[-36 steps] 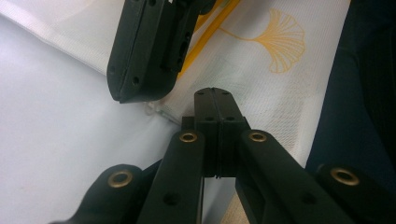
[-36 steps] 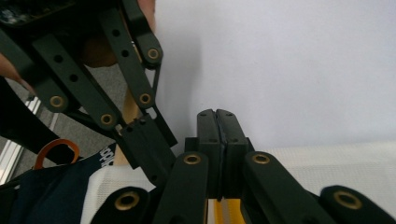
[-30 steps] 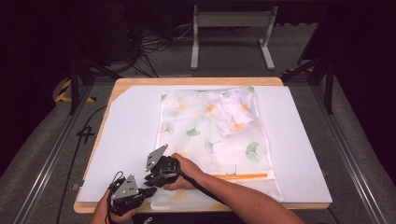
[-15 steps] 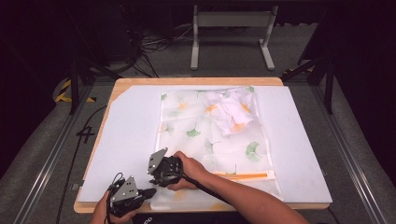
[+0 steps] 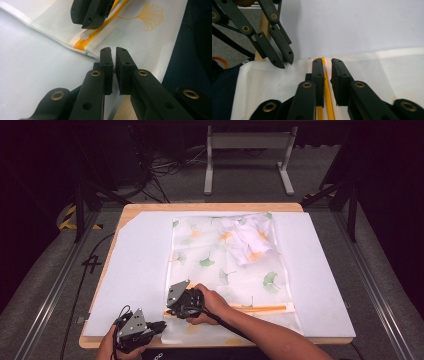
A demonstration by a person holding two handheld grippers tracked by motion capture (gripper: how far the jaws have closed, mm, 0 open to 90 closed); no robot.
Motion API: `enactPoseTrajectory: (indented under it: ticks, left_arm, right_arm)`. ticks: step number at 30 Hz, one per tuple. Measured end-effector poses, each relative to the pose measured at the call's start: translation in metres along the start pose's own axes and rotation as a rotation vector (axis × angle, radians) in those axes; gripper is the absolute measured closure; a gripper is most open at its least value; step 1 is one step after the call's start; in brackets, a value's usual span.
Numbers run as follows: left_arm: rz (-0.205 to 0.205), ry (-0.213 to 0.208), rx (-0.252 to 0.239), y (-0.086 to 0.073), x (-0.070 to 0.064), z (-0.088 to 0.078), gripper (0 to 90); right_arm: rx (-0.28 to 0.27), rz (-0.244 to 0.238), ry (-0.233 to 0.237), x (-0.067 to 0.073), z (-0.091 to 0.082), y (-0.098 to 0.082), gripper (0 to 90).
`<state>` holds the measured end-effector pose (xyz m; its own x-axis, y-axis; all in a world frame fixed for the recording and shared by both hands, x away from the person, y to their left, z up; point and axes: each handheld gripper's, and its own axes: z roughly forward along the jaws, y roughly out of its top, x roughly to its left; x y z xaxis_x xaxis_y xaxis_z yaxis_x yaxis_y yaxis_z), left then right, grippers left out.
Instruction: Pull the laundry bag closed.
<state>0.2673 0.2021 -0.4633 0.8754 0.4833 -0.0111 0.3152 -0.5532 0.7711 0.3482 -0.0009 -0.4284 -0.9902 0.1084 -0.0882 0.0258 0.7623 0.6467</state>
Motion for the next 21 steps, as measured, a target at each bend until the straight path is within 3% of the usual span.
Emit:
enactPoseTrajectory:
  ticks: [7, 10, 12, 15, 21]
  left_arm:
    - [0.010, 0.017, 0.006, 0.006, 0.000, 0.004, 84.2]
    - [0.015, 0.030, 0.009, 0.008, 0.002, 0.006, 84.3]
    - [0.015, 0.047, 0.014, 0.010, 0.004, 0.008, 83.9]
    - [0.046, 0.078, 0.026, 0.014, 0.003, 0.010, 84.0]
    - [0.059, 0.078, 0.026, 0.019, 0.005, 0.015, 84.4]
  right_arm:
    - [0.010, -0.018, 0.007, 0.004, 0.005, -0.003, 86.4]
    - [0.002, 0.011, 0.009, 0.002, 0.008, -0.004, 82.5]
    - [0.003, 0.023, 0.016, -0.001, 0.011, -0.006, 86.5]
    - [-0.014, 0.050, 0.030, -0.004, 0.010, -0.007, 90.0]
    - [-0.031, 0.119, 0.059, -0.011, 0.008, -0.012, 90.0]
